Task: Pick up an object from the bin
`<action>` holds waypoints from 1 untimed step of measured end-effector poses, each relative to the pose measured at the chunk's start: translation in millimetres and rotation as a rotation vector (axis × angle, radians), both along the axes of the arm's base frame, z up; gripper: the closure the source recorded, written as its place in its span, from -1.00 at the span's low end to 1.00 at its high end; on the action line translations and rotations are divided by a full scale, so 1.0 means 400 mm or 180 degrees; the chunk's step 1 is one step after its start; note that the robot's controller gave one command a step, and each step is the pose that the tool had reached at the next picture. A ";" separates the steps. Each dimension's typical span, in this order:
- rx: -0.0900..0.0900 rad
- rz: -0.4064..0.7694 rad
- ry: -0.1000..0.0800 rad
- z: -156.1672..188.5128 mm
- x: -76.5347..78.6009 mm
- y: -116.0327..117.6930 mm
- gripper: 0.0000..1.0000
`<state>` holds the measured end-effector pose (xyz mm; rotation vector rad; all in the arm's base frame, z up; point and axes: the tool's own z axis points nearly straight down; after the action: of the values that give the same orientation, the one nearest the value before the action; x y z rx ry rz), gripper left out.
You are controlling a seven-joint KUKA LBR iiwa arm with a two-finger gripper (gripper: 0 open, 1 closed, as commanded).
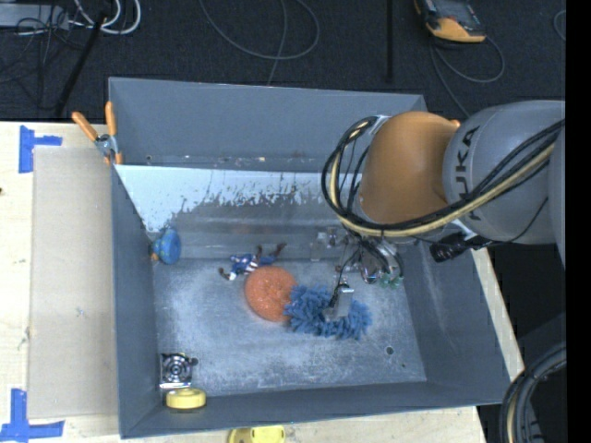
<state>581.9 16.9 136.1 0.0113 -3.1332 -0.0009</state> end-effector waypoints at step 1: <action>0.0000 -0.0003 -0.0024 0.012 0.004 0.000 1.00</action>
Offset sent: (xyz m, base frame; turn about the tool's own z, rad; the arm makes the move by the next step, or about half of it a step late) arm 0.0000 0.0000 0.0000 0.0000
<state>583.7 16.7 140.7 0.0100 -3.1408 -0.0009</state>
